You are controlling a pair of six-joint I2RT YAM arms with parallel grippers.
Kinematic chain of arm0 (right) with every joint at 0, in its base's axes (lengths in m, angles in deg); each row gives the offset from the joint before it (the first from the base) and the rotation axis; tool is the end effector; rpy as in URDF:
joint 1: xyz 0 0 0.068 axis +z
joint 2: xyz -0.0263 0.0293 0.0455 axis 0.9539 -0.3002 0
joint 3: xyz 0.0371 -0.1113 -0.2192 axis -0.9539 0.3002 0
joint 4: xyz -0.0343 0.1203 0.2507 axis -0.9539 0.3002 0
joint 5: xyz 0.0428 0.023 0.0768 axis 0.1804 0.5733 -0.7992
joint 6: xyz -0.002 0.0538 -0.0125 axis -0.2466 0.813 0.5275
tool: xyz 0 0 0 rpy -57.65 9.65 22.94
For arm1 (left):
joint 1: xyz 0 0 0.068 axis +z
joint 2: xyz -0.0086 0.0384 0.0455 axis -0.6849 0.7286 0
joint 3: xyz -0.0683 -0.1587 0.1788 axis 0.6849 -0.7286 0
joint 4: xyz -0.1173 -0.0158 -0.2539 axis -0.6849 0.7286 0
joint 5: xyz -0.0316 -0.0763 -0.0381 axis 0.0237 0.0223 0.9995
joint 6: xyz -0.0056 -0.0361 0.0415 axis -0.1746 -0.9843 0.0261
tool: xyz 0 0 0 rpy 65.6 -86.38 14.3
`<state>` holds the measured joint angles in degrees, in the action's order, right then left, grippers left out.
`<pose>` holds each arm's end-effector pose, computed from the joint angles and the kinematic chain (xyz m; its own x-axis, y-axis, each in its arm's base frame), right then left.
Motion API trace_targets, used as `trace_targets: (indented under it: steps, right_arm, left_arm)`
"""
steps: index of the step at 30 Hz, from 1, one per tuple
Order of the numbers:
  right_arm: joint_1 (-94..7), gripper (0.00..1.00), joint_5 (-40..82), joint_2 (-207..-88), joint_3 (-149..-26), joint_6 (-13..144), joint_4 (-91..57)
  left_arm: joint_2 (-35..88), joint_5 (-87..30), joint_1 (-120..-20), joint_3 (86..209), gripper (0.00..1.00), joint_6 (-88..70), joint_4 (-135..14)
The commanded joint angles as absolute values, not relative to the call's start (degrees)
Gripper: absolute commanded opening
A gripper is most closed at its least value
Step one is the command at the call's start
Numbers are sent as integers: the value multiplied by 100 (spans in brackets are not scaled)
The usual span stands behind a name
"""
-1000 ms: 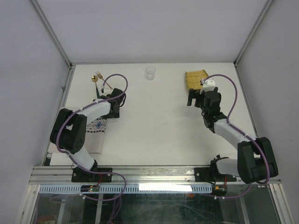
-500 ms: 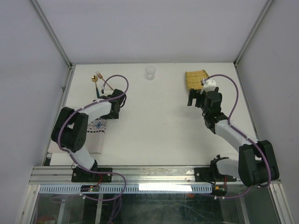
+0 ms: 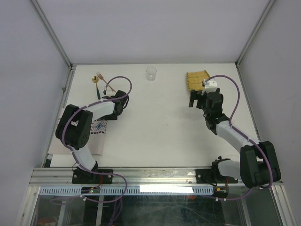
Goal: Set the dinner table for one person
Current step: Move the napkin to the center of the board.
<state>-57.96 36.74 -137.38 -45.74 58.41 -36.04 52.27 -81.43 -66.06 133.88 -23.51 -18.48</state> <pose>0.2864 0.0690 0.1920 -0.3087 -0.0872 -0.9471 -0.1219 0.9912 -0.0515 0.3015 -0.0983 0.1163 -0.9013 0.0453 -0.4309 -0.2307 0.7917 0.5656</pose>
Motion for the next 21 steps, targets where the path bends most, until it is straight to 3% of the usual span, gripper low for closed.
trace_targets:
  steps: [1,6,8,9,16,21]
  right_arm:
    - [-5754,100,3633,-13739,-4752,5777,-3707]
    - [-5748,100,3633,-13724,-4782,5777,-3657]
    - [-5744,100,3633,-13731,-4786,5777,-3659]
    - [-5748,100,3633,-13745,-4784,5777,-3655]
    - [-5739,100,3633,-13813,-4830,5777,-3597]
    - [-5724,100,3633,-13821,-4865,5777,-3531]
  left_arm:
    - [5366,-8119,-6590,13512,52,-2355,-1743]
    - [5461,-8113,-6593,13555,29,-2353,-1694]
    - [5464,-8080,-6595,13559,3,-2341,-1694]
    - [5464,-8059,-6597,13563,0,-2332,-1694]
    - [5454,-7511,-6663,13788,0,-2280,-1740]
    - [5280,-6372,-6819,14045,0,-2172,-2250]
